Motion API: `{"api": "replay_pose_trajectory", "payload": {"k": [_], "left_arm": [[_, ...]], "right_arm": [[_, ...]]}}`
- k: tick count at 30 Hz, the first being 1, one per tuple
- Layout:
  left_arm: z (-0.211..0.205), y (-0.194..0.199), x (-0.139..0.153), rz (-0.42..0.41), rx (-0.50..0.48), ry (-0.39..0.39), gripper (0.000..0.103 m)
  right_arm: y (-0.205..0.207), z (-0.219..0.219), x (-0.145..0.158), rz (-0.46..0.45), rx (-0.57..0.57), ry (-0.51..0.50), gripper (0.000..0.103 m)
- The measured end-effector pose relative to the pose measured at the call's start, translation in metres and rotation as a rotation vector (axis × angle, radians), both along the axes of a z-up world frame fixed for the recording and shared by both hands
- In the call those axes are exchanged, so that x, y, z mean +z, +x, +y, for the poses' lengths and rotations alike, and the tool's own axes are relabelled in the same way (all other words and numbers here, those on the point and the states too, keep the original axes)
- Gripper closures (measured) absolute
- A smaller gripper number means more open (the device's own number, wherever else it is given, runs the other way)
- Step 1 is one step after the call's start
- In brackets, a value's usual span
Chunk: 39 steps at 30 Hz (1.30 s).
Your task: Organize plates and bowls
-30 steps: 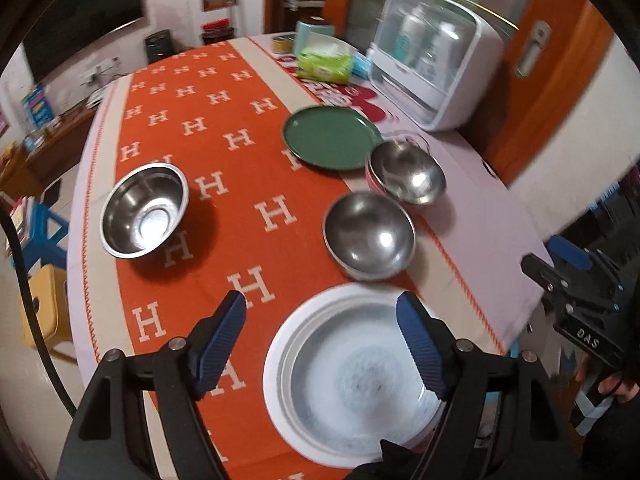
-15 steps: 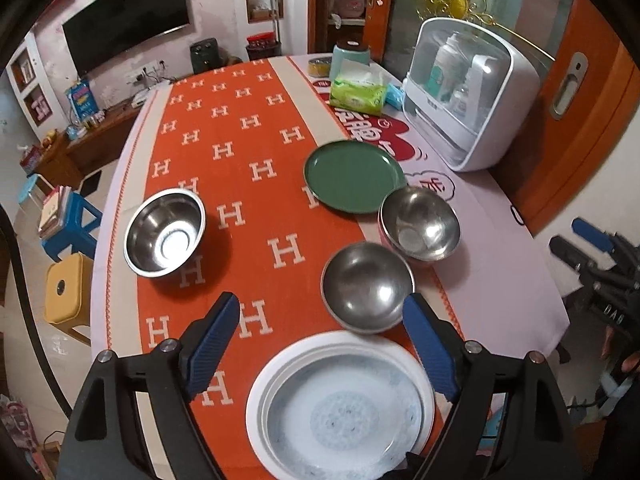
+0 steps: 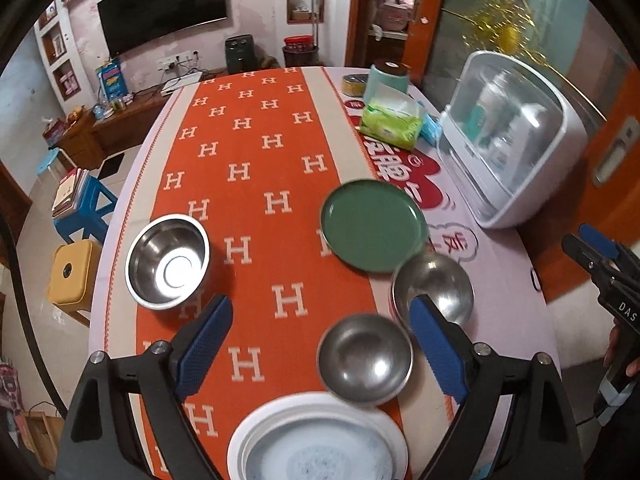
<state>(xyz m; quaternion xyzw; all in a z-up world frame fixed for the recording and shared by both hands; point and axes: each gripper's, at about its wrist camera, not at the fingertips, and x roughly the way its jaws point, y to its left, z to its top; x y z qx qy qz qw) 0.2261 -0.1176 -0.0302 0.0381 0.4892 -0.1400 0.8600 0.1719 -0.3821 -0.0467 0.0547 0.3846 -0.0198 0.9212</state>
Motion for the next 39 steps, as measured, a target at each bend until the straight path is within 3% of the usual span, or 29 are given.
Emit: {"api": "replay_pose_trajectory", "payload": {"k": [10,18,27,32,39], "left_arm": [[-0.012,0.052,-0.006,0.018,0.086,0.014,0.014],[-0.014,0.078,-0.028,0.051,0.131,0.026,0.014],[-0.020,0.115,-0.078,0.111,0.145,-0.027,0.014],[-0.024,0.136,-0.117,0.206,0.180,-0.116,0.014],[-0.033,0.149,-0.166,0.319,0.206,-0.173,0.014]], "right_arm": [[0.060,-0.014,-0.022,0.027,0.028,0.095,0.035],[0.090,-0.012,-0.060,0.045,0.064,0.132,0.035],[0.112,-0.008,-0.103,0.069,0.092,0.163,0.035],[0.118,-0.009,-0.126,0.098,0.099,0.192,0.035],[0.127,-0.018,-0.155,0.139,0.089,0.296,0.035]]}}
